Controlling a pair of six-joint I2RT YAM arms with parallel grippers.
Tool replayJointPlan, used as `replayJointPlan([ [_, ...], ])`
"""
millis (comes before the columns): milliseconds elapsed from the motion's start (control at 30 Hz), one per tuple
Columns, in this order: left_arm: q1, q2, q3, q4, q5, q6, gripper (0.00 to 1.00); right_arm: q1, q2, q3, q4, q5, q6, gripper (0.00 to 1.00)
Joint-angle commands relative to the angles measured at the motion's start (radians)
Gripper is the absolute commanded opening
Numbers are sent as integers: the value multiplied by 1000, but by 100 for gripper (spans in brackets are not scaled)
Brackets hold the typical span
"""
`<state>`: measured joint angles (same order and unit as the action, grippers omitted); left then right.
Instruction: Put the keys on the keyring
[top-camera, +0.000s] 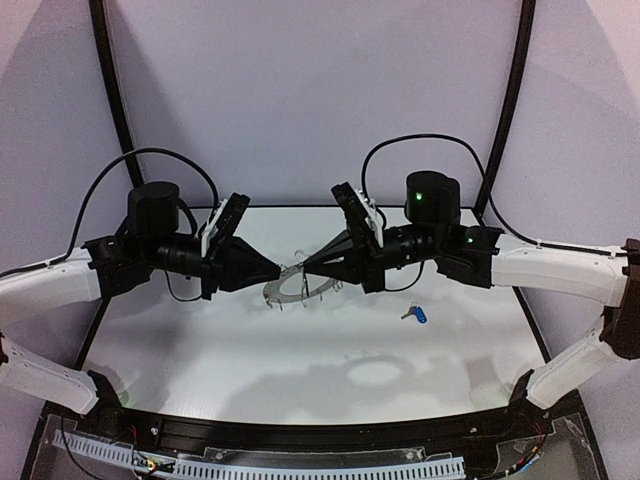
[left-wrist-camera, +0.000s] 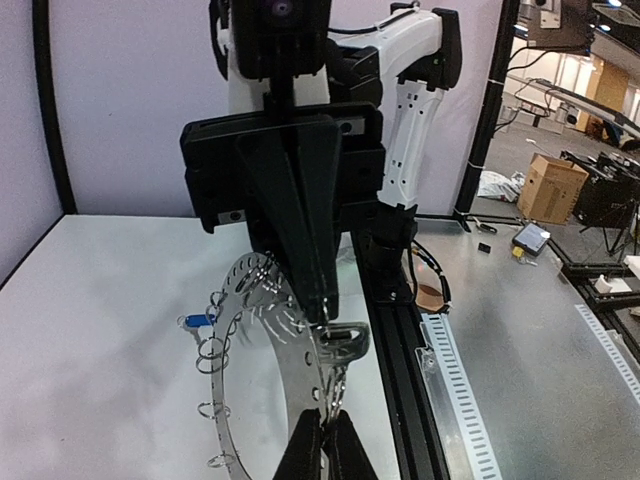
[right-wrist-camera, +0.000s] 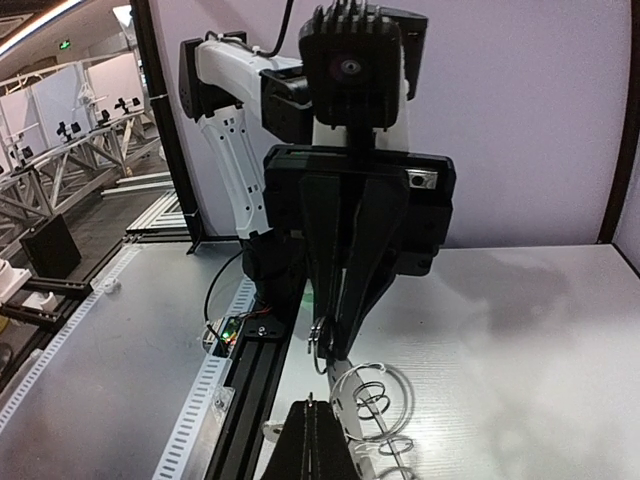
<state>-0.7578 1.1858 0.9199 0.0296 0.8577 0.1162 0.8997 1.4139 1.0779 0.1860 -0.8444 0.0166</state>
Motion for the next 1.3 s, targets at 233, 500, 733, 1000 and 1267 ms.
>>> replayJointPlan([
  [233, -4, 69, 82, -21, 157, 78, 1, 36, 12, 26, -16, 88, -129, 0],
  [500, -2, 97, 109, -35, 135, 12, 1, 56, -42, -8, -16, 248, -204, 0],
  [733, -4, 114, 169, -172, 87, 56, 1, 57, -111, -26, -92, 295, -230, 0],
  [1000, -4, 134, 206, -255, 75, 67, 1, 59, -84, 27, -151, 286, -216, 0],
  [1267, -4, 149, 220, -270, 40, 55, 1, 73, -47, 74, -219, 301, -240, 0],
])
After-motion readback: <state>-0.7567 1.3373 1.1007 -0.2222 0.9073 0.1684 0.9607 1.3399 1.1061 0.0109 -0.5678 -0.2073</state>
